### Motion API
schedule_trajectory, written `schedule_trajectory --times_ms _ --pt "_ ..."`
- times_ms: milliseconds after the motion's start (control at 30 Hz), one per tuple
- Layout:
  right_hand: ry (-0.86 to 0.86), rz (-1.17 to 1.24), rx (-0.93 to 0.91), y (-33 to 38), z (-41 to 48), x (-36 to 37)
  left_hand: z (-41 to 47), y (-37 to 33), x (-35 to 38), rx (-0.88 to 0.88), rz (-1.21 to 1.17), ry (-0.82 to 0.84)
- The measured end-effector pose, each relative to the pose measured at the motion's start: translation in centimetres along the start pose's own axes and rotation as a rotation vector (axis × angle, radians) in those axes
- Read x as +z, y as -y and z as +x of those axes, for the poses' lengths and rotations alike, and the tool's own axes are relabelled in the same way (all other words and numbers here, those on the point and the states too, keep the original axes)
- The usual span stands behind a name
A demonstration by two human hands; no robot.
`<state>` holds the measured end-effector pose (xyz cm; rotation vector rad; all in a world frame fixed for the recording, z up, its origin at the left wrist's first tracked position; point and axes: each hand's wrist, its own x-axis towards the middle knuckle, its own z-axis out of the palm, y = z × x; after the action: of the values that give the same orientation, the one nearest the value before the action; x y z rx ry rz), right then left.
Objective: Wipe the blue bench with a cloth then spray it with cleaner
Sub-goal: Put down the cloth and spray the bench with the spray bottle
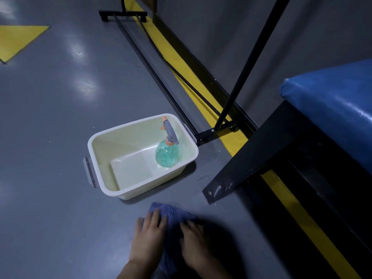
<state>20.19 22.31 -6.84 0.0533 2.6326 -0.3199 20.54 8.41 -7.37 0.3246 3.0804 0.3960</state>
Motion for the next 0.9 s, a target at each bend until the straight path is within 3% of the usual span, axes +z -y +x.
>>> schedule_trajectory --times_ms 67,133,233,333,433,533,700,900 --pt "-0.432 0.137 -0.066 0.6 -0.2 -1.9 0.7 -1.1 -2.3 0.165 -0.116 -0.194" --pt "-0.738 0.461 -0.173 2.0 0.3 -4.9 1.4 -1.9 -5.1 0.216 -0.154 -0.359" --pt "-0.899 0.609 -0.268 4.7 1.9 -10.0 3.0 -1.7 -7.2 0.044 -0.089 -0.367" --pt "-0.669 0.622 -0.263 7.5 4.8 -14.7 4.8 -0.8 -6.7 -0.101 -0.042 -0.243" --pt "-0.446 0.511 -0.200 9.3 8.7 -17.0 5.4 -0.4 -5.9 -0.185 -0.052 0.006" --pt "-0.296 0.408 -0.111 10.3 11.2 -17.1 5.0 -0.3 -4.9 -0.203 -0.014 -0.029" --pt "-0.358 0.413 0.023 10.9 12.2 -17.0 5.4 0.3 -4.6 -0.170 -0.020 -0.123" --pt "-0.486 0.469 -0.034 11.6 8.6 -18.2 5.3 0.5 -5.1 -0.118 -0.024 -0.003"
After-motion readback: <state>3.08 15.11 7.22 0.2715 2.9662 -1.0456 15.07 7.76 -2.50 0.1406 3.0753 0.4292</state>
